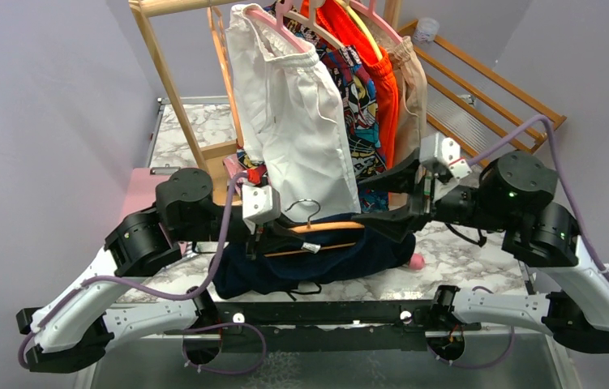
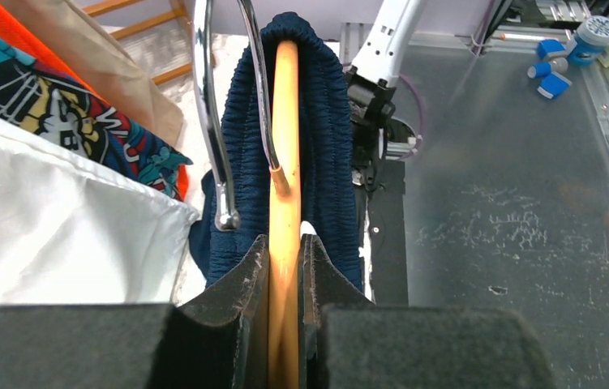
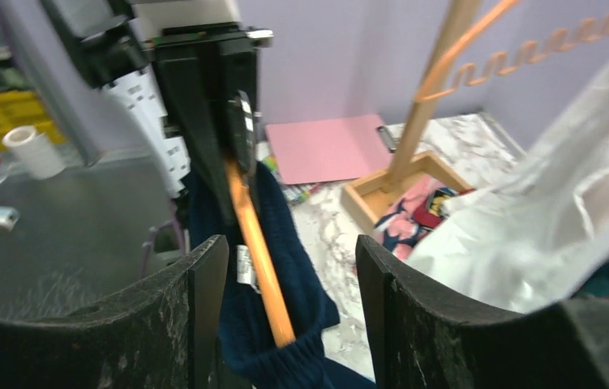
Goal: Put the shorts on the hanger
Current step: Hang the shorts on the hanger.
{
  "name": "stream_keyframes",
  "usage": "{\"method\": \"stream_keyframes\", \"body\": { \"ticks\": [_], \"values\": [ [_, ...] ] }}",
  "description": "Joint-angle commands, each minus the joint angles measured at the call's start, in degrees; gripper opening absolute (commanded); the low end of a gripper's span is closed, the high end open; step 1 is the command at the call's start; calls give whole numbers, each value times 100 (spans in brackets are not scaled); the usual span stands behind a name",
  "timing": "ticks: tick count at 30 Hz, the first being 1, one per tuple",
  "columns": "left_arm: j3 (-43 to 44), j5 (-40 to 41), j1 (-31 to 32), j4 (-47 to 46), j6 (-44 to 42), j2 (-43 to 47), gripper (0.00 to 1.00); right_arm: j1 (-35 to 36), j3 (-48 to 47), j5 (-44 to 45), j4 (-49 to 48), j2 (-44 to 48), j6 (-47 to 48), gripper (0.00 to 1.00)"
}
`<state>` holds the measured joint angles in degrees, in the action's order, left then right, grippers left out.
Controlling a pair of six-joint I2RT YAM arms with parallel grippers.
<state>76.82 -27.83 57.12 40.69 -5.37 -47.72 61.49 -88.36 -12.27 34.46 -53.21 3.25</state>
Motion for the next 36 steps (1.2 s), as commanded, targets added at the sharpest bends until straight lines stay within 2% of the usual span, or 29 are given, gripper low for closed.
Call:
{"method": "stream_keyframes", "body": {
  "ticks": [1, 9, 12, 28, 32, 36],
  "values": [
    [229, -494, 18, -474, -148, -142, 0, -3, -55, -1240, 144, -224, 395, 61],
    [231, -700, 18, -755, -123, -481, 0, -2, 536, -1537, -156, -336, 170, 60],
    [252, -755, 19, -838, -123, -590, 0, -4, 539, -1486, -108, -527, 181, 57],
    [277, -635, 18, -936, -278, -647, 0, 3, 666, -1315, -56, -900, 84, 21],
    [271, -560, 18, -948, -306, -631, 0, 3, 674, -1411, -50, -919, 86, 1],
    [237, -465, 18, -962, -297, -610, 0, 3, 789, -1316, -150, -831, 82, 1]
  ]
}}
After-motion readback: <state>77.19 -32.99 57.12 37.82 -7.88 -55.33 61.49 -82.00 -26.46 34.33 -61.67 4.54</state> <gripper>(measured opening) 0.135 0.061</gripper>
